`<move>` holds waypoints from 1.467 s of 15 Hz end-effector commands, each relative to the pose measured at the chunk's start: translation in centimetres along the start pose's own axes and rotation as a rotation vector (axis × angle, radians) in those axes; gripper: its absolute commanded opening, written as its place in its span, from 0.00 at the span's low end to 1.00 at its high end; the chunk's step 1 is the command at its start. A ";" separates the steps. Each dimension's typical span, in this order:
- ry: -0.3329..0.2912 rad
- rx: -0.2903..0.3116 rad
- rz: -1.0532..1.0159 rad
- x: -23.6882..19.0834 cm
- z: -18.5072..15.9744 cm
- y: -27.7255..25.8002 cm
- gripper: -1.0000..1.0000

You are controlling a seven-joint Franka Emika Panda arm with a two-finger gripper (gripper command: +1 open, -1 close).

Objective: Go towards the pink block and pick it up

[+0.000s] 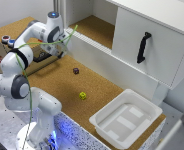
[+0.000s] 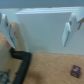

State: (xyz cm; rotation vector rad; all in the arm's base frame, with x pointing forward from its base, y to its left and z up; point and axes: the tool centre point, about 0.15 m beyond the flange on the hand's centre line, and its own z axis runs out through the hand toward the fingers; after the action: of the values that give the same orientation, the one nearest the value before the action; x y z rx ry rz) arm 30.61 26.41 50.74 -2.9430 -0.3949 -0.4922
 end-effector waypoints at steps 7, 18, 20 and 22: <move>-0.282 -0.154 -0.246 8.7 3.1 -17.0 1.00; -0.291 -0.193 -0.121 8.4 9.7 -16.4 1.00; -0.291 -0.186 -0.100 8.0 10.7 -16.5 1.00; -0.298 -0.189 -0.101 8.0 11.7 -17.0 1.00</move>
State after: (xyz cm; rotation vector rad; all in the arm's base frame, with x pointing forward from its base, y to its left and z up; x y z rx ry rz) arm 35.78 43.70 45.08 -3.0498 -0.5868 -0.1627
